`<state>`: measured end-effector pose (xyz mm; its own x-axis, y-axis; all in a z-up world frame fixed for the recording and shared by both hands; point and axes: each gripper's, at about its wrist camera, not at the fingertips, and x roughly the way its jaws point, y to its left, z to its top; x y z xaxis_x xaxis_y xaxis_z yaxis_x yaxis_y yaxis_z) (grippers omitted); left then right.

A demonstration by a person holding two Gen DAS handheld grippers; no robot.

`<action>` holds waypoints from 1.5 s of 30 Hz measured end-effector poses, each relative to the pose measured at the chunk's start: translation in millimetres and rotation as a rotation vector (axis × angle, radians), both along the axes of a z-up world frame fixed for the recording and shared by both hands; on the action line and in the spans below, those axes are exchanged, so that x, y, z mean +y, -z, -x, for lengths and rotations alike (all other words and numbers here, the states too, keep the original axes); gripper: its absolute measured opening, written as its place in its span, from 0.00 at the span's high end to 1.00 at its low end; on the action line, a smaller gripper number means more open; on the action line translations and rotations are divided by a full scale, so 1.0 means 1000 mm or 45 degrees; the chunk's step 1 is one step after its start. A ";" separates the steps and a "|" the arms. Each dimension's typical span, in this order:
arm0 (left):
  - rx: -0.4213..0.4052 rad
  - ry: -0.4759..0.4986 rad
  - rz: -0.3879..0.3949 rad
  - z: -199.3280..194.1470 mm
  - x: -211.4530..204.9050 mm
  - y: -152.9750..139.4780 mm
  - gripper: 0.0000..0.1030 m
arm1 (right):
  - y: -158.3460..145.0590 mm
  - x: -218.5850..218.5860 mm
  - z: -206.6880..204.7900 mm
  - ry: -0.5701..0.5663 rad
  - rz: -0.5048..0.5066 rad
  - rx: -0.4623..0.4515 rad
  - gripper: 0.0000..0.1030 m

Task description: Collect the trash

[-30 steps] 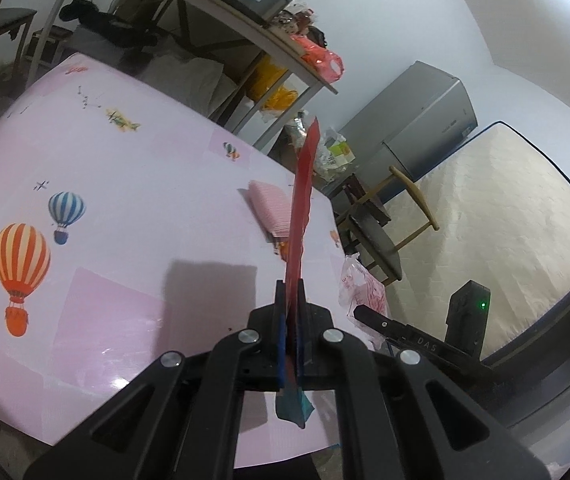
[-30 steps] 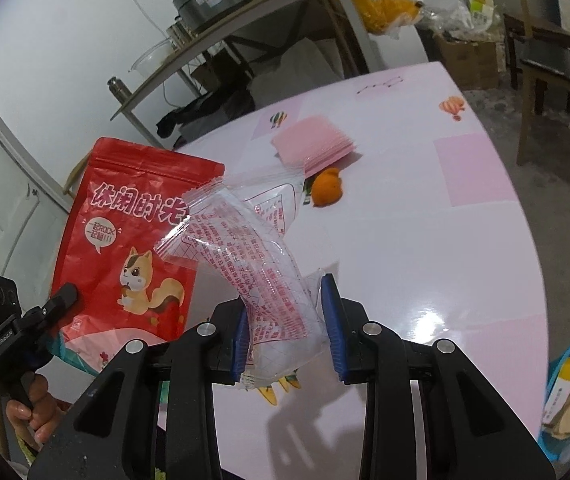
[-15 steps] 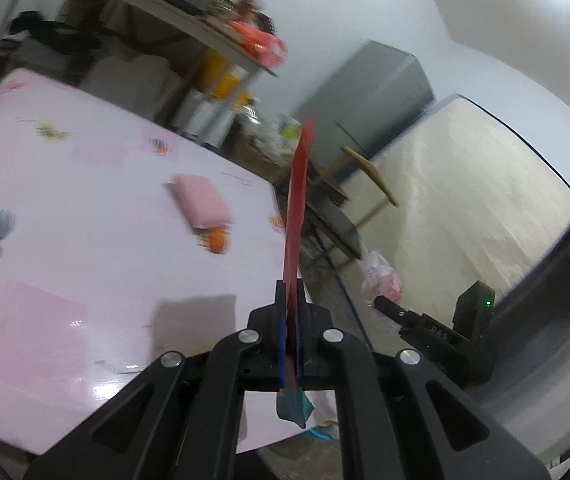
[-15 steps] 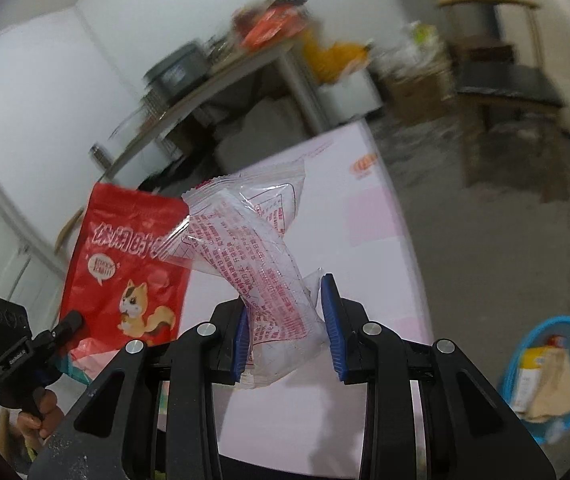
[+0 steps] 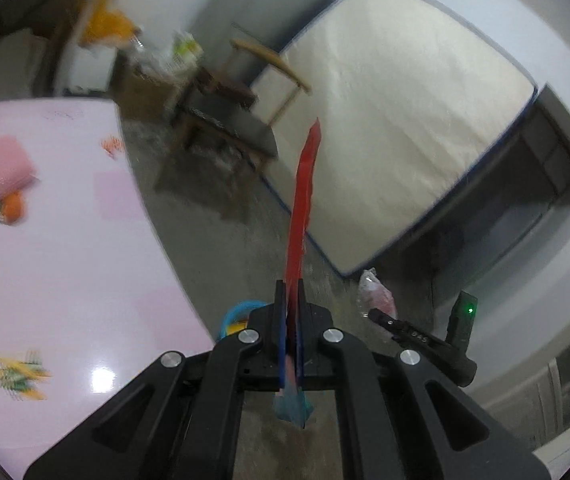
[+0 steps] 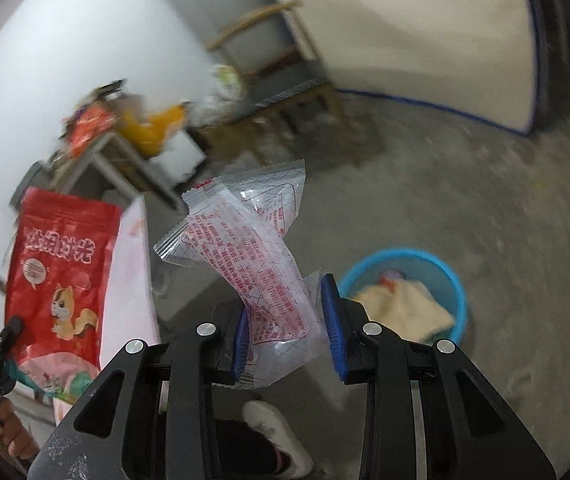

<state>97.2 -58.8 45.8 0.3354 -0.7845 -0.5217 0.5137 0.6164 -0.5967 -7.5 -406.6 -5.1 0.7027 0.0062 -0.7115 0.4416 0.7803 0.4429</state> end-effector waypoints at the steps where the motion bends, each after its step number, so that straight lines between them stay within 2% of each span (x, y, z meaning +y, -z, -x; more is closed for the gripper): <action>1: 0.009 0.025 -0.016 -0.001 -0.014 0.005 0.98 | 0.011 -0.009 0.004 0.031 -0.021 0.021 0.70; 6: 0.123 0.145 -0.111 -0.012 -0.095 0.041 0.97 | 0.056 -0.048 0.018 0.164 -0.130 0.098 0.70; 10: 0.252 0.229 -0.162 -0.025 -0.161 0.084 0.97 | 0.085 -0.075 0.032 0.261 -0.206 0.136 0.70; 17: 0.450 0.318 -0.268 -0.046 -0.255 0.168 0.96 | 0.114 -0.098 0.059 0.373 -0.292 0.184 0.70; 19: 0.473 0.316 -0.347 -0.048 -0.273 0.198 0.96 | 0.122 -0.100 0.059 0.383 -0.306 0.197 0.70; 21: 0.506 0.279 -0.430 -0.055 -0.282 0.229 0.89 | 0.134 -0.102 0.050 0.368 -0.334 0.195 0.70; 23: 0.545 0.246 -0.504 -0.057 -0.282 0.249 0.72 | 0.148 -0.101 0.035 0.340 -0.336 0.217 0.70; 25: 0.589 0.209 -0.561 -0.057 -0.277 0.263 0.67 | 0.169 -0.101 0.013 0.293 -0.335 0.260 0.70; 27: 0.572 0.196 -0.551 -0.058 -0.268 0.259 0.62 | 0.189 -0.097 -0.010 0.243 -0.323 0.318 0.69; 29: 0.506 0.201 -0.570 -0.056 -0.263 0.244 0.59 | 0.214 -0.093 -0.036 0.188 -0.296 0.425 0.69; 35: 0.318 0.272 -0.501 -0.041 -0.240 0.173 0.50 | 0.275 -0.097 -0.087 0.068 -0.247 0.690 0.68; 38: 0.248 0.296 -0.464 -0.032 -0.217 0.136 0.48 | 0.293 -0.098 -0.103 0.026 -0.143 0.814 0.66; 40: 0.210 0.304 -0.444 -0.026 -0.202 0.115 0.47 | 0.301 -0.101 -0.107 0.023 -0.110 0.850 0.65; 45: 0.107 0.261 -0.448 -0.012 -0.151 0.082 0.44 | 0.306 -0.121 -0.106 0.071 -0.097 0.918 0.62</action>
<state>108.8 -210.2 -36.2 0.1357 -0.5992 -0.7890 0.6055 0.6805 -0.4127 98.3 -527.3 -311.5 0.0596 0.0519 -0.9969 0.6825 0.7266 0.0787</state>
